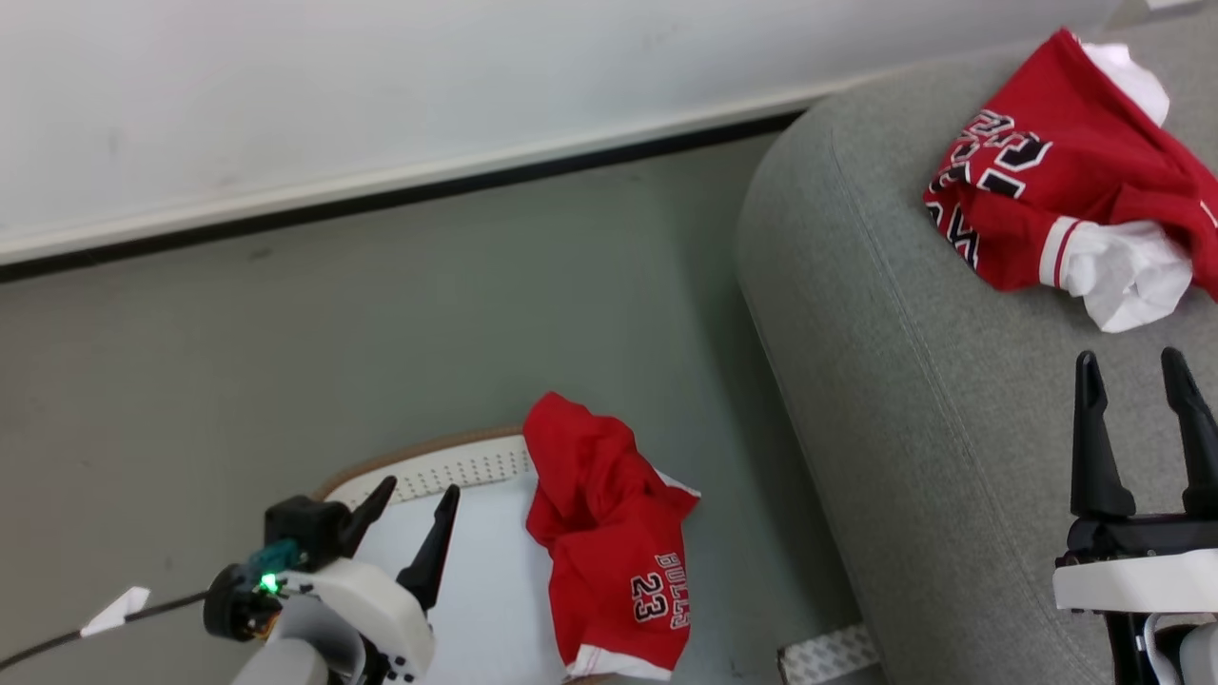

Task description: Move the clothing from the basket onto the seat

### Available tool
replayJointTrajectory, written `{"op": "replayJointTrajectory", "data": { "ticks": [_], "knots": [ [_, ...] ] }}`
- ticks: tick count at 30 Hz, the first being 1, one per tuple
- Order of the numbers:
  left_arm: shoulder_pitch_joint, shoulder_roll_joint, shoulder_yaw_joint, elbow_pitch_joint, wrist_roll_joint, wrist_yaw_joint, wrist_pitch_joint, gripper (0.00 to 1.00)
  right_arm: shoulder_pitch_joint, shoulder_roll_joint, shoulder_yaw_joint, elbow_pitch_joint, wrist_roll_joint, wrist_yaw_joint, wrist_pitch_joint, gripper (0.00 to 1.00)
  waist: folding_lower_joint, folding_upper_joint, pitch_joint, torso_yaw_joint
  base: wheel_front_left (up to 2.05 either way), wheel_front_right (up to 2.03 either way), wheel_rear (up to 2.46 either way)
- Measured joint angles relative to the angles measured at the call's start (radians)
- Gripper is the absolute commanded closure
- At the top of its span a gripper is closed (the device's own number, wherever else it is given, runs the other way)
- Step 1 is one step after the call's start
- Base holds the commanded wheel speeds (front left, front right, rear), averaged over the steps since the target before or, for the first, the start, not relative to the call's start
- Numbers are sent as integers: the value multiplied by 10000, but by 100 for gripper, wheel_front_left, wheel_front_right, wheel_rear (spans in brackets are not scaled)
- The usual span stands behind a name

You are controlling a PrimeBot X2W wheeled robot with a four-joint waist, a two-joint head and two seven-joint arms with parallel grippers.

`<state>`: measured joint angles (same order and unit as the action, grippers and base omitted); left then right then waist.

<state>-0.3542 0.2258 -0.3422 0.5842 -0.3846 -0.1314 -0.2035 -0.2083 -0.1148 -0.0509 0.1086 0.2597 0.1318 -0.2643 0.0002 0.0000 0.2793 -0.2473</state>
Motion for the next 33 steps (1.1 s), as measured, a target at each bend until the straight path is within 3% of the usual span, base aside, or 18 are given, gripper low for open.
{"op": "replayJointTrajectory", "data": {
  "ticks": [8, 20, 33],
  "knots": [
    [-1331, 497, -1885, 1051, -984, 0, 846, 0, -673, 151, -460, -13, -27, 0, 0, 0, 0, 0, 1251, -380, 0, 0, 0],
    [-2947, 1313, -5078, 1593, -3954, 0, 3078, 0, -1595, 504, -658, -650, -222, 0, 0, 0, 0, 0, 3033, -802, 0, 0, 0],
    [-4271, 2405, -7363, 1279, -6190, 0, 3239, 0, -1817, 621, -332, -1149, -121, 0, -2, 0, -1, 0, 4358, -1624, 0, 0, 0]
  ]
}}
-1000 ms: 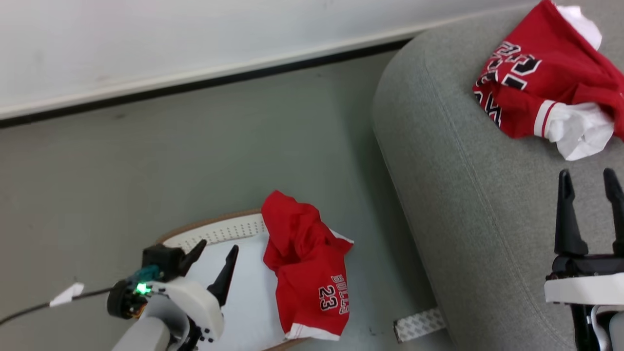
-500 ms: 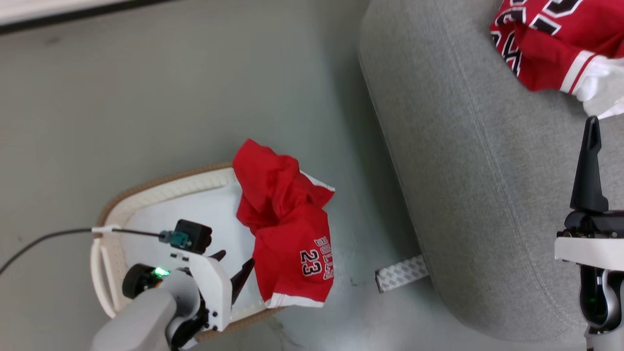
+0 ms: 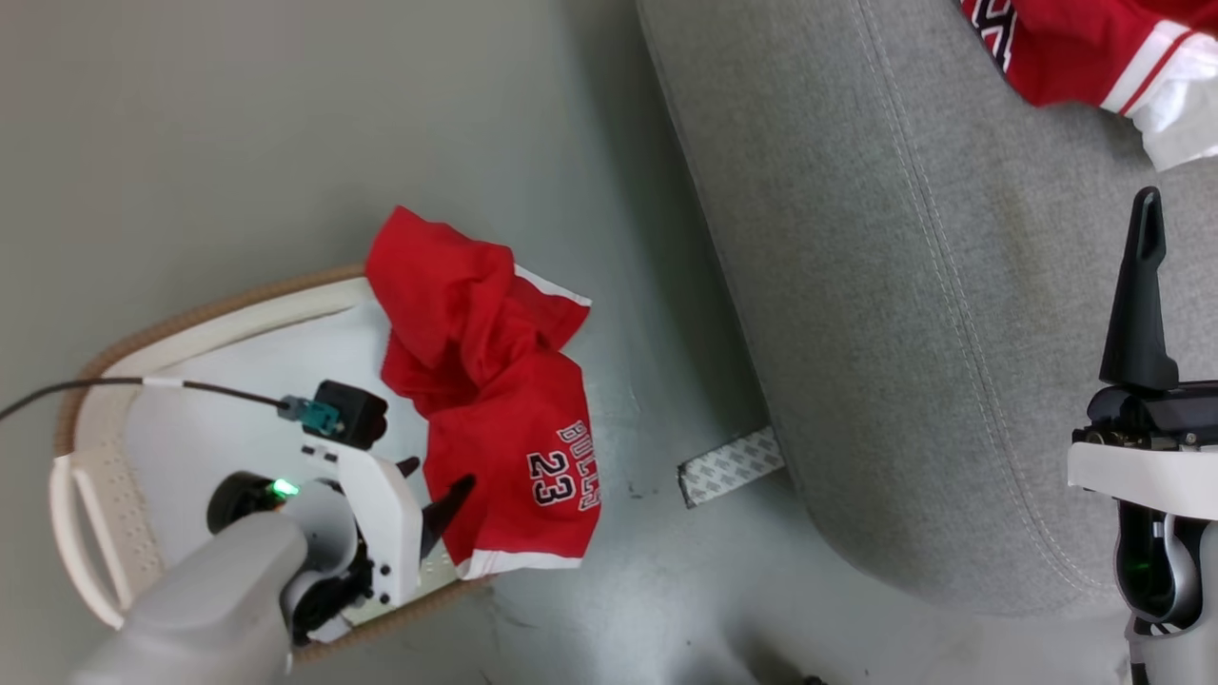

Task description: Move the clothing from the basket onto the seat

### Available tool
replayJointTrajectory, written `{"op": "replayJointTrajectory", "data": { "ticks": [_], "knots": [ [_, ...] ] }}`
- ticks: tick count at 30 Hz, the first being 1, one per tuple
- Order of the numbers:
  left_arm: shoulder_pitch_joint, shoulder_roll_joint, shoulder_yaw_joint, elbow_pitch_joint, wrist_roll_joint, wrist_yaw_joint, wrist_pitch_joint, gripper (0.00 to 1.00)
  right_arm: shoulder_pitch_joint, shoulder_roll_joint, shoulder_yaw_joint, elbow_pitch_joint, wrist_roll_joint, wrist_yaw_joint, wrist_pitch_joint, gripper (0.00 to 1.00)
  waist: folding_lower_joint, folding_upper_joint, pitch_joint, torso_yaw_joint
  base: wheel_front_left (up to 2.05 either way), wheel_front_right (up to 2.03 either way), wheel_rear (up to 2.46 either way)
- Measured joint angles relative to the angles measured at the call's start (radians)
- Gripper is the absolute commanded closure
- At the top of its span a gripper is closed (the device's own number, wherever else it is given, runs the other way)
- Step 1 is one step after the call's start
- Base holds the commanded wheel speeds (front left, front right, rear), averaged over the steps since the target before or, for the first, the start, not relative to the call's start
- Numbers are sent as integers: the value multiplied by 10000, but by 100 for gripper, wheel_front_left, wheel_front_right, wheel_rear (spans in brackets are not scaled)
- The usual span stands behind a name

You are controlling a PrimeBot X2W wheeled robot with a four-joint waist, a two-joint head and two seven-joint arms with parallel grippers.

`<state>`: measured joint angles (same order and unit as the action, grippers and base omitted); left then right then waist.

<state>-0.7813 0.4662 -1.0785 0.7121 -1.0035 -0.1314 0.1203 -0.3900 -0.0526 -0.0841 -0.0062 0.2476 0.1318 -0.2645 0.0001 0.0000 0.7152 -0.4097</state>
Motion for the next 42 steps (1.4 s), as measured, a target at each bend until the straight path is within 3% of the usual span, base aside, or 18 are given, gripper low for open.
{"op": "replayJointTrajectory", "data": {
  "ticks": [10, 11, 12, 13, 28, 42],
  "knots": [
    [-1063, 357, -1187, -290, -991, 0, -522, 0, -5, 12, 230, -242, 370, 0, 2, 0, 0, 1, 533, -439, 0, 0, 0],
    [-1143, 408, -1304, -341, -1066, 0, -570, 13, -2, 12, 221, -244, 374, 0, 2, 0, 0, 0, 571, -463, 0, 0, 0],
    [-1208, 456, -1404, -403, -1162, 2, -633, 79, 7, 10, 219, -247, 403, 0, 0, 0, -1, 0, 599, -482, 0, 0, 0],
    [-1262, 500, -1515, -477, -1225, 2, -652, 100, 15, 12, 215, -247, 433, 0, 2, 0, 0, 0, 617, -495, 0, 0, 0],
    [-1442, 422, -2002, -815, -1310, 2, -1097, 100, 10, 17, -107, -282, 424, 0, 2, 0, 0, 0, 210, -175, 0, 0, 0],
    [-471, -892, -2015, -947, -506, 2, -2884, 100, 400, 6, -240, 368, -293, 0, 0, 0, -2, 1, -2208, 824, 0, 0, 0]
  ]
}}
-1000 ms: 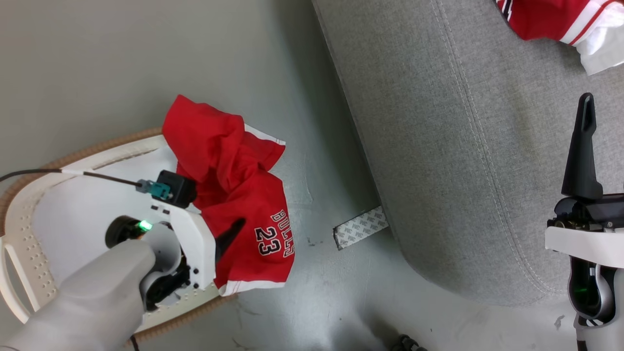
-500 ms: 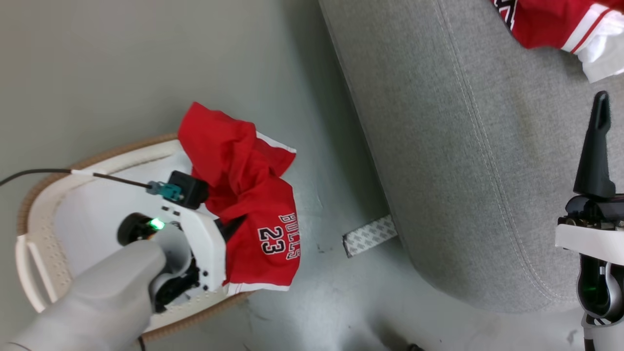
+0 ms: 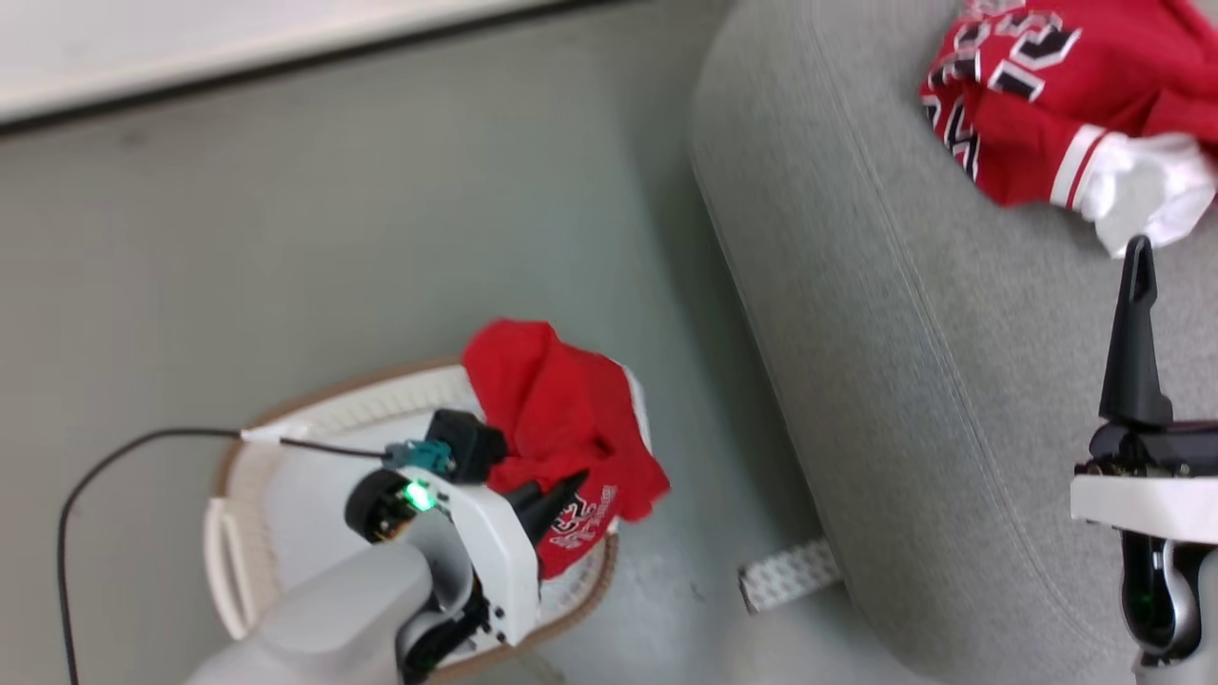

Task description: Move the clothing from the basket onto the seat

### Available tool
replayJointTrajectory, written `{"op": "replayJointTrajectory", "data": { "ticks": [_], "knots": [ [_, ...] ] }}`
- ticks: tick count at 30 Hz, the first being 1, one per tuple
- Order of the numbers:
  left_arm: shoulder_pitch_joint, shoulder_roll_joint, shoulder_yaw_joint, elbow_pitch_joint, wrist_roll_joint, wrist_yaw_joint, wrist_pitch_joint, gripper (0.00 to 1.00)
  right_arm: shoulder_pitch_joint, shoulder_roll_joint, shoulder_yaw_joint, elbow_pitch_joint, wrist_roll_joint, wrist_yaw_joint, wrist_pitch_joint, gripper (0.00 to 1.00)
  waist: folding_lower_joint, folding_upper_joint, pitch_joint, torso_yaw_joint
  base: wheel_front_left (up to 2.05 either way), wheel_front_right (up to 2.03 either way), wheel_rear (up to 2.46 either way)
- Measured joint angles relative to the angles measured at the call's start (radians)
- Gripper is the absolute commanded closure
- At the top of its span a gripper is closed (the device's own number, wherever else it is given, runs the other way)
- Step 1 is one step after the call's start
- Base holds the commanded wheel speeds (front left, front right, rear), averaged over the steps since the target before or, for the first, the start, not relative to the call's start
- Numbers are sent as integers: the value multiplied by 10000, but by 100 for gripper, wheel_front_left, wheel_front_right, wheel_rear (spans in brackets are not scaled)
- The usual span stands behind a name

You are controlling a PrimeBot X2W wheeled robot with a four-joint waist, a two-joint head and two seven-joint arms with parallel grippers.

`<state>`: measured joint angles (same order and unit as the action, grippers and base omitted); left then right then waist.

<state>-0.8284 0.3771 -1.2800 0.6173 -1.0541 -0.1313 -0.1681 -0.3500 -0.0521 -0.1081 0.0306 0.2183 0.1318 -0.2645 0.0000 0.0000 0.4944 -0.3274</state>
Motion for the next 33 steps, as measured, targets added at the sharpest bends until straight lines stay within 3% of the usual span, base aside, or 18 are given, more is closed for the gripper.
{"op": "replayJointTrajectory", "data": {
  "ticks": [11, 16, 23, 33],
  "knots": [
    [295, -458, 240, -63, 401, -2, -909, 100, 1076, -512, 69, 548, 257, 0, 0, 0, -2, -1, -2494, 1168, 0, 0, 0],
    [176, -449, 1526, -671, 1312, 0, -953, 100, 1512, -546, 506, 706, 372, 0, 0, 0, -2, 0, -3342, 1808, 0, 0, 0],
    [438, -341, 3204, -1818, 2702, 326, -959, 100, 1816, -502, 1254, 951, 671, 0, 0, 0, -3, 0, -4272, 2495, 0, 0, 0],
    [437, -174, 4370, -2650, 3568, 754, -959, 100, 1904, -226, 2989, 1384, 1438, 0, 0, 0, -2, 0, -4940, 2967, 0, 0, 0]
  ]
}}
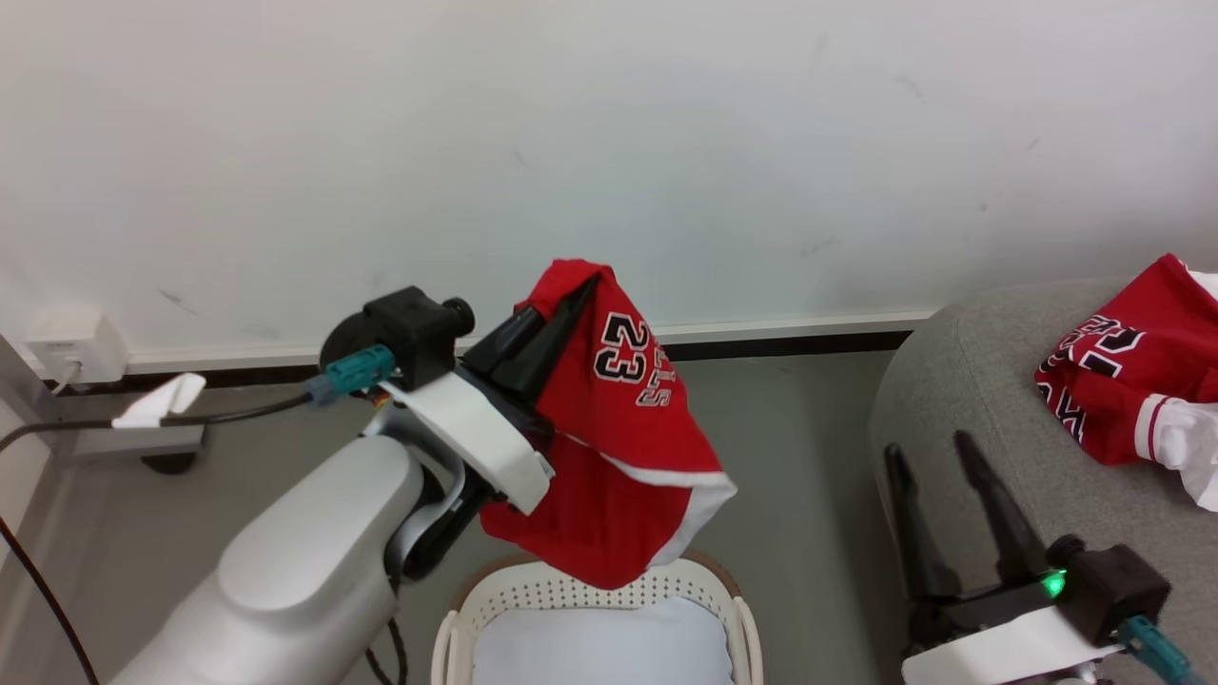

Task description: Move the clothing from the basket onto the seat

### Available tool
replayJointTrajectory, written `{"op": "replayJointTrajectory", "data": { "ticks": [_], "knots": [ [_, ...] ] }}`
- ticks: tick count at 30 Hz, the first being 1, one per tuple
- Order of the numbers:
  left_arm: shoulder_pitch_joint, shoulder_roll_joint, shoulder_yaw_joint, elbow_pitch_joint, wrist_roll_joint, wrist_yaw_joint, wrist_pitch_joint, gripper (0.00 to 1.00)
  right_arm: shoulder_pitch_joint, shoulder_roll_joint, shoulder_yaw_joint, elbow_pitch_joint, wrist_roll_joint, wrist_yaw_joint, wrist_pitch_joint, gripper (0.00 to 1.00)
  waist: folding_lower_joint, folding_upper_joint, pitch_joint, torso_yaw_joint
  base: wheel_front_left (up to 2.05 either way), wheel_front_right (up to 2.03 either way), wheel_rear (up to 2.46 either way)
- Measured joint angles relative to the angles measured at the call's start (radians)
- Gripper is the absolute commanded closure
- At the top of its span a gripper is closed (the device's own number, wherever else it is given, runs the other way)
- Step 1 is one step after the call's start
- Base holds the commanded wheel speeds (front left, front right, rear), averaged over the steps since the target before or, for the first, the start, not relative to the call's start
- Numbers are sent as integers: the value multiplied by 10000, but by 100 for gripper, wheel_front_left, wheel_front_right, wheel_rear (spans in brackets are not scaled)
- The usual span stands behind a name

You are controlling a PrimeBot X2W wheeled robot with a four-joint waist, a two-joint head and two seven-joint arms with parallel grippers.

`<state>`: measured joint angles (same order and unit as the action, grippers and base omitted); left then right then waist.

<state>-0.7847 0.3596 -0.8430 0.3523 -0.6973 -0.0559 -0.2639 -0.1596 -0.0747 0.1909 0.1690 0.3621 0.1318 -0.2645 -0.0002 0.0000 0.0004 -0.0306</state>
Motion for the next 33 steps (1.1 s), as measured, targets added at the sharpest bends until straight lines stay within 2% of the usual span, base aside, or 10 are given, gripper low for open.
{"op": "replayJointTrajectory", "data": {
  "ticks": [9, 14, 23, 33],
  "knots": [
    [-113, 54, 633, -648, 169, 282, 0, 100, 76, -13, 1256, 265, 79, 0, 0, 0, 0, 1, -323, 41, 0, 0, 0],
    [12, 44, 667, -930, 199, 364, 0, 100, 93, -176, 1743, 366, 81, 0, 0, 0, 1, 0, -415, 88, 0, 0, 0],
    [326, -58, 401, -1133, 284, 407, 15, 100, -99, -376, 2520, 903, 81, 0, 0, 0, 2, 0, -502, 347, 0, 0, 0],
    [555, -512, -291, -1538, 370, 267, 345, 100, -1025, -407, 3452, 2063, 268, 0, 0, 0, 2, 1, -557, 1033, 0, 0, 0]
  ]
}}
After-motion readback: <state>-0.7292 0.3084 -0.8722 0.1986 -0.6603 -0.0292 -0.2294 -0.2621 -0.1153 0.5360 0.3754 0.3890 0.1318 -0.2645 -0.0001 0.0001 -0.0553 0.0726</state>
